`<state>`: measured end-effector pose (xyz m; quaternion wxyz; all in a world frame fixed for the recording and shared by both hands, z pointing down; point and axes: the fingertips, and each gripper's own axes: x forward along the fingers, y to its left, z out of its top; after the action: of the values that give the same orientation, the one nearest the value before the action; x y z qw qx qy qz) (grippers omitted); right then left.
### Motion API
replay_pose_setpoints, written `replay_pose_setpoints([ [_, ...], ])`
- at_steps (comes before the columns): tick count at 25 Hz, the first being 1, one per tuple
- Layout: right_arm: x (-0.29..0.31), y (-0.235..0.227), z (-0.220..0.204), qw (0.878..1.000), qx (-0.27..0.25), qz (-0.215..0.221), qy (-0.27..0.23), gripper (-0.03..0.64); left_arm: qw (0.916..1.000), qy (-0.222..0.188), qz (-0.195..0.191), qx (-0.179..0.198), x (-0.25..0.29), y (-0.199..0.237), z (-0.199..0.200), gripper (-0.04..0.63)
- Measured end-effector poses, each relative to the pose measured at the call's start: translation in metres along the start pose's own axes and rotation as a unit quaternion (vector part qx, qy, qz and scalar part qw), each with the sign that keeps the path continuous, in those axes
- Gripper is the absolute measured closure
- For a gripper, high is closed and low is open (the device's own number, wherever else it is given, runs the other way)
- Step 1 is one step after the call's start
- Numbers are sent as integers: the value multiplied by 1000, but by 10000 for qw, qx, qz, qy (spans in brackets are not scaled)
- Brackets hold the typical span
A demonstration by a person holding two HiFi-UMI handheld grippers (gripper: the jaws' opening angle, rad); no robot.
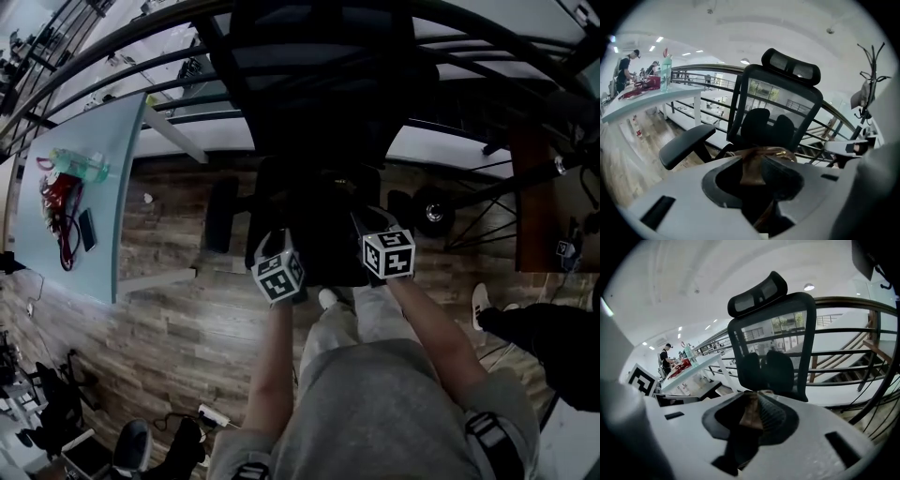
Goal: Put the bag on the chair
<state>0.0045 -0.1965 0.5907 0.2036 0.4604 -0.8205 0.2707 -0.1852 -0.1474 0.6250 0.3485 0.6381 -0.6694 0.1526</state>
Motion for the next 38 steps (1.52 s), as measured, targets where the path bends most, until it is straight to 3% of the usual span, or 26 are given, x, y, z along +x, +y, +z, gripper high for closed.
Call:
replay_pose_setpoints([
  [6, -40, 17, 14, 9997, -83, 13, -223, 585, 9996, -90, -252, 101, -40, -25, 8, 548],
  [14, -80, 36, 26, 9986, -28, 130, -508, 607, 9984, -209, -353, 387, -80, -44, 5, 572],
  [38, -123, 65, 30, 9963, -184, 453, -704, 612, 9966, -379, -722, 134, -128, -59, 29, 591],
])
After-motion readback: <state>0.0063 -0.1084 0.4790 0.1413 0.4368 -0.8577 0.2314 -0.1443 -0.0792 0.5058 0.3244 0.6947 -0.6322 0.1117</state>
